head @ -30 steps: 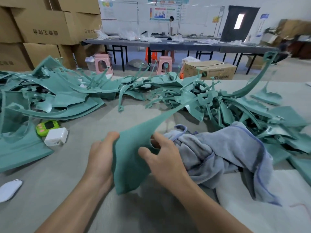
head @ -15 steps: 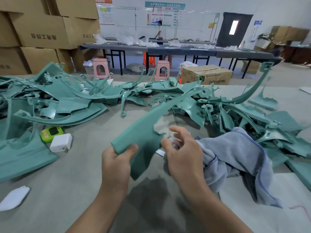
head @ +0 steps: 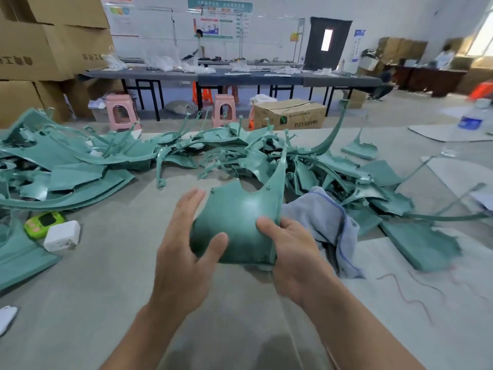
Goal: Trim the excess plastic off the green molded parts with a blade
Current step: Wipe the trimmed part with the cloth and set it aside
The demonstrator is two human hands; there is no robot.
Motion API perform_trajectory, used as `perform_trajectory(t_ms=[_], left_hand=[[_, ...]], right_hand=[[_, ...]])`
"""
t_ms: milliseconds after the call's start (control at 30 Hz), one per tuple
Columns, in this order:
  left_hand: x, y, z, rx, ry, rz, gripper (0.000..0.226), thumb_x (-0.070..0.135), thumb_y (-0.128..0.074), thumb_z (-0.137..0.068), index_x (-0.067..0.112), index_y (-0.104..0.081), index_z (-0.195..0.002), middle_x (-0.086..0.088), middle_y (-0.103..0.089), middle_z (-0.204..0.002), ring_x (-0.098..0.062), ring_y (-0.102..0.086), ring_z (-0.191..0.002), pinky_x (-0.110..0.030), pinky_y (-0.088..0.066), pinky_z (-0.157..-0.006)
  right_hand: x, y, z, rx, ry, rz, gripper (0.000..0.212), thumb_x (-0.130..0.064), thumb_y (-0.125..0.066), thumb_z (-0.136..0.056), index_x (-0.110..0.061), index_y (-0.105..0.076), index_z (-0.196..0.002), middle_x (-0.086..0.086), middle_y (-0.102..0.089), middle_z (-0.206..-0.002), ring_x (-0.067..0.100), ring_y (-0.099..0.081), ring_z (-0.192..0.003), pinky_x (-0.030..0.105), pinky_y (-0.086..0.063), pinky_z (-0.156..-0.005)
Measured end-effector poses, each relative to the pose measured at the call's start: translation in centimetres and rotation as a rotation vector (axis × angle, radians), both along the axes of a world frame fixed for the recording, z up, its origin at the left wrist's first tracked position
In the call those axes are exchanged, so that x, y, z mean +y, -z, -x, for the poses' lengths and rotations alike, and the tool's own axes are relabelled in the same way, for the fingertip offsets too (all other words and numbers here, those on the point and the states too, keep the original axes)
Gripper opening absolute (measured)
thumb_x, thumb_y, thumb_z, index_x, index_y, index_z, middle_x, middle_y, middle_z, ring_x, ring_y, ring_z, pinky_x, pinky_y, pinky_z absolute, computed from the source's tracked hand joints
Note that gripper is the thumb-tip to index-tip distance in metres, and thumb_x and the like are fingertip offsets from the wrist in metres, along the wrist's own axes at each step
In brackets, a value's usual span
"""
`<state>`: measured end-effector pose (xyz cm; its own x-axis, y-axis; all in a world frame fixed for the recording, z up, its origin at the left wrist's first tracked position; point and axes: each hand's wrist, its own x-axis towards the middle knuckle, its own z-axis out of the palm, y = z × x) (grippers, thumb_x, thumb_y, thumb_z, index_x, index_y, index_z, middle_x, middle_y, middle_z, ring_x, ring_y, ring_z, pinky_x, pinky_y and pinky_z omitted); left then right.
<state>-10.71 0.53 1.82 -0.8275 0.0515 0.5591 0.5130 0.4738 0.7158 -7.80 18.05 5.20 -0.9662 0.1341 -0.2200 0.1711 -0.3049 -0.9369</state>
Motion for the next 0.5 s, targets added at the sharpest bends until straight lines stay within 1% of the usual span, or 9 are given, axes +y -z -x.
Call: perform_trajectory(t_ms=[33, 67, 100, 167, 200, 267, 367, 433, 500], left_hand=[[0.6, -0.5, -0.5, -0.087, 0.009, -0.094, 0.071, 0.041, -0.073, -0.086, 0.045, -0.039, -0.148, 0.043, -0.044, -0.141, 0.009, -0.045, -0.131, -0.015, -0.04, -0.103], [1.4, -1.1, -1.1, -0.219, 0.093, -0.248, 0.066, 0.029, -0.077, -0.086, 0.043, -0.047, -0.143, 0.037, -0.057, -0.131, 0.004, -0.056, -0.123, -0.018, -0.047, -0.097], [2.3, -1.4, -1.6, -0.36, 0.23, -0.421, 0.054, 0.021, -0.078, -0.085, 0.035, -0.06, -0.134, 0.023, -0.069, -0.121, -0.008, -0.067, -0.113, -0.025, -0.055, -0.089], [4.3, -1.9, -3.6, -0.587, 0.418, -0.606, 0.031, 0.026, -0.073, -0.079, 0.021, -0.077, -0.109, -0.003, -0.078, -0.106, -0.028, -0.074, -0.097, -0.037, -0.061, -0.068], [5.3, -2.1, -4.9, -0.632, 0.445, -0.604, 0.027, 0.029, -0.072, -0.079, 0.016, -0.079, -0.102, -0.008, -0.078, -0.101, -0.029, -0.075, -0.091, -0.036, -0.06, -0.061], [8.0, -2.3, -7.5, -0.647, 0.443, -0.567, 0.017, 0.022, -0.072, -0.086, 0.011, -0.078, -0.098, -0.01, -0.079, -0.094, -0.026, -0.076, -0.082, -0.034, -0.059, -0.053], [12.7, -1.8, -11.7, -0.681, 0.497, -0.513, 0.007, 0.01, -0.069, -0.093, 0.011, -0.076, -0.093, -0.007, -0.078, -0.084, -0.022, -0.075, -0.072, -0.032, -0.056, -0.048], [16.0, -1.2, -14.8, -0.717, 0.567, -0.475, 0.011, 0.011, -0.07, -0.092, 0.014, -0.078, -0.085, -0.004, -0.078, -0.08, -0.021, -0.075, -0.07, -0.032, -0.057, -0.048], [19.4, -0.4, -18.1, -0.749, 0.652, -0.448, 0.019, 0.012, -0.071, -0.092, 0.024, -0.079, -0.079, 0.0, -0.077, -0.075, -0.018, -0.074, -0.065, -0.031, -0.056, -0.049]], right_hand=[[0.8, -0.2, -0.8, 0.013, -0.005, 0.004, 0.017, -0.021, -0.056, -0.103, -0.016, -0.072, -0.107, 0.009, -0.079, -0.101, 0.032, -0.076, -0.094, 0.061, -0.058, -0.088], [1.6, -0.5, -1.6, 0.034, -0.003, 0.016, 0.019, -0.019, -0.056, -0.104, -0.011, -0.072, -0.11, 0.012, -0.078, -0.104, 0.034, -0.075, -0.096, 0.063, -0.056, -0.089], [2.5, -0.7, -2.5, 0.055, 0.005, 0.025, 0.021, -0.018, -0.055, -0.104, -0.008, -0.072, -0.112, 0.014, -0.078, -0.107, 0.035, -0.075, -0.098, 0.062, -0.057, -0.088], [4.3, -1.0, -4.7, 0.093, 0.043, 0.023, 0.022, -0.017, -0.056, -0.103, -0.007, -0.073, -0.114, 0.013, -0.077, -0.111, 0.033, -0.074, -0.103, 0.05, -0.063, -0.083], [5.3, -1.0, -6.0, 0.11, 0.077, 0.024, 0.022, -0.016, -0.056, -0.102, -0.008, -0.074, -0.113, 0.012, -0.077, -0.111, 0.031, -0.074, -0.103, 0.043, -0.064, -0.079], [7.7, -0.7, -9.0, 0.144, 0.164, 0.027, 0.021, -0.014, -0.057, -0.101, -0.006, -0.074, -0.112, 0.013, -0.078, -0.109, 0.028, -0.075, -0.099, 0.032, -0.062, -0.073], [11.4, 0.8, -14.9, 0.157, 0.332, 0.054, 0.022, -0.013, -0.061, -0.096, -0.001, -0.076, -0.106, 0.018, -0.077, -0.107, 0.029, -0.076, -0.095, 0.034, -0.063, -0.075], [13.4, 2.2, -19.7, 0.144, 0.451, 0.115, 0.025, -0.018, -0.064, -0.088, -0.001, -0.079, -0.1, 0.019, -0.076, -0.108, 0.029, -0.076, -0.096, 0.035, -0.064, -0.076], [15.0, 4.0, -25.0, 0.119, 0.572, 0.193, 0.029, -0.02, -0.064, -0.085, -0.001, -0.078, -0.102, 0.019, -0.076, -0.112, 0.03, -0.075, -0.1, 0.033, -0.062, -0.073]])
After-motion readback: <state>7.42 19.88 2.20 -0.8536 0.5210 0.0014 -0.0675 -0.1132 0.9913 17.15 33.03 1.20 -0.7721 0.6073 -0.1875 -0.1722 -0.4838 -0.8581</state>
